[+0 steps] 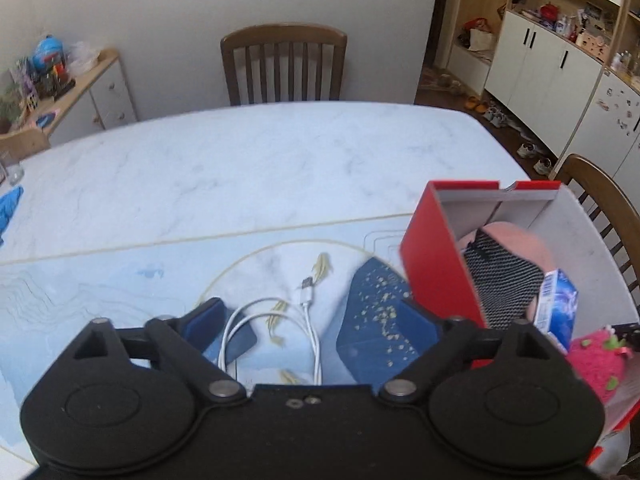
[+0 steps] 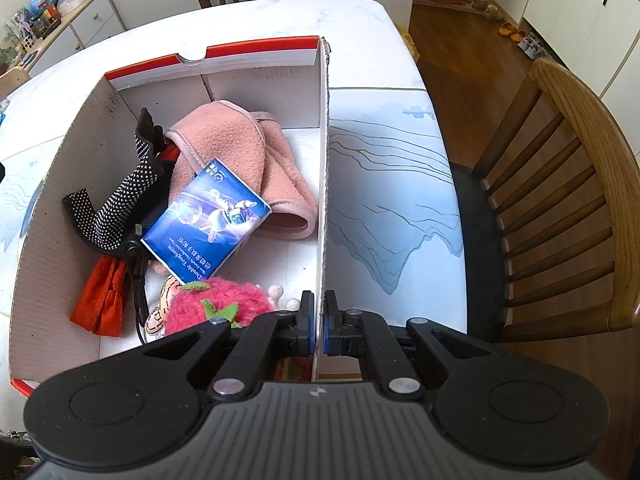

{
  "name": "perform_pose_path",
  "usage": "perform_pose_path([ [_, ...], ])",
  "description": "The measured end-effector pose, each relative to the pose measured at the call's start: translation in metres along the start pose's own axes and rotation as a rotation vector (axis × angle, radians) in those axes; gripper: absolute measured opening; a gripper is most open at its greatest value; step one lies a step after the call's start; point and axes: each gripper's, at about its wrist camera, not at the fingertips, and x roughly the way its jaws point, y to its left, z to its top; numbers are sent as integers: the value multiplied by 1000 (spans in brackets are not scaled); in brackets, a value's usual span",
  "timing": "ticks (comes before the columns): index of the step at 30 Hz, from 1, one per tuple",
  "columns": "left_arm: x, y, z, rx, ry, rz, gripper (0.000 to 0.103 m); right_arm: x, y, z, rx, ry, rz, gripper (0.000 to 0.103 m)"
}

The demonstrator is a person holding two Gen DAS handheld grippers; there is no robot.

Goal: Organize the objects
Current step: 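Move the left gripper back to the table and grasp the white cable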

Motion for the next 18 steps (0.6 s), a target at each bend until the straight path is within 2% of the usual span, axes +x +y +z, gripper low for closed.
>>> perform_pose_path([
  [2, 9, 2, -5, -5, 15, -11, 100, 0, 0, 0, 2, 2, 1, 3],
  [11, 50, -2, -31, 17, 103, 15, 101, 1, -1, 0, 5, 9, -5, 3],
  [18, 76, -2, -40, 22, 142, 40, 91, 1, -1, 0, 6, 10, -3, 3],
])
